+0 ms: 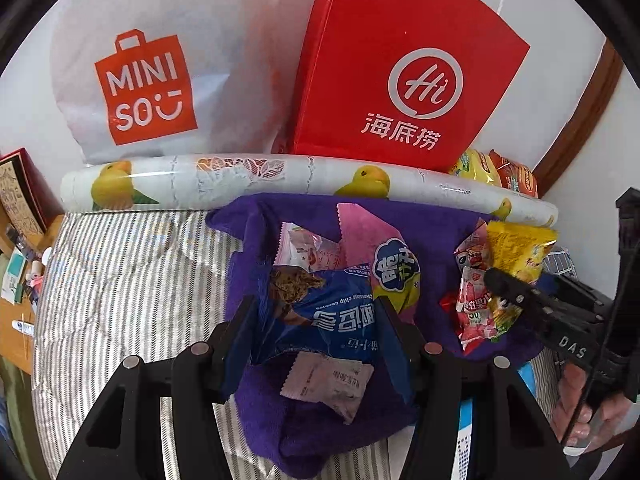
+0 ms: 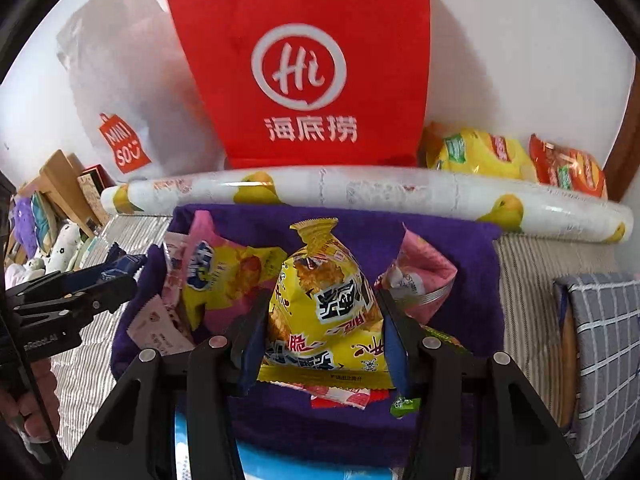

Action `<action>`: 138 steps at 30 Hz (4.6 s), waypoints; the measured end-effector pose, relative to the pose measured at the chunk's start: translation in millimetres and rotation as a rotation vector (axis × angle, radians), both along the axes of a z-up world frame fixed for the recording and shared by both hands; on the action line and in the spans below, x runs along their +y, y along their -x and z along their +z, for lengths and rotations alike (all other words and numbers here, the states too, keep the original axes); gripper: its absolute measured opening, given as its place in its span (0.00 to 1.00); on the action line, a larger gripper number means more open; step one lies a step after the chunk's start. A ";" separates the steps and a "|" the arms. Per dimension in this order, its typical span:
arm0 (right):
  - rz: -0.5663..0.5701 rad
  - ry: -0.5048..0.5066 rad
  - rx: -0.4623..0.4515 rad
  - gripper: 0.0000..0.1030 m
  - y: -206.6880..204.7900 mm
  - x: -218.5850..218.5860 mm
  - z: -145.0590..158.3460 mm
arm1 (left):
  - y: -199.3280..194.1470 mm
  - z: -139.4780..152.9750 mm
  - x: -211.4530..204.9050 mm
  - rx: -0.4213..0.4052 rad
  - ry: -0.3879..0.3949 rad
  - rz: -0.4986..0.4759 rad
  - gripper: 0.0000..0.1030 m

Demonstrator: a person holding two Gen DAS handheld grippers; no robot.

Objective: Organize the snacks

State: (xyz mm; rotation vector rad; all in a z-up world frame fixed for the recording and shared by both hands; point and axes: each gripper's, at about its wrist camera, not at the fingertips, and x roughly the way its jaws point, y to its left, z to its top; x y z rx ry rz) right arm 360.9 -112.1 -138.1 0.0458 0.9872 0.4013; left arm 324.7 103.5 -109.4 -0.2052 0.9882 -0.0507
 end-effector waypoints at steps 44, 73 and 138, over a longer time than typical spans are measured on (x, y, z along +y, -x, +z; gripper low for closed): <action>-0.041 0.049 -0.037 0.68 61.6 -26.6 31.8 | 16.3 -1.0 -27.2 0.055 0.038 -0.034 0.69; -0.257 0.058 -0.192 1.00 271.1 -94.4 125.8 | 227.0 112.4 -78.0 -0.207 -0.073 -0.017 0.95; -0.313 0.058 -0.251 1.00 378.7 -114.0 126.9 | 325.0 113.0 -94.9 -0.269 -0.111 -0.003 0.95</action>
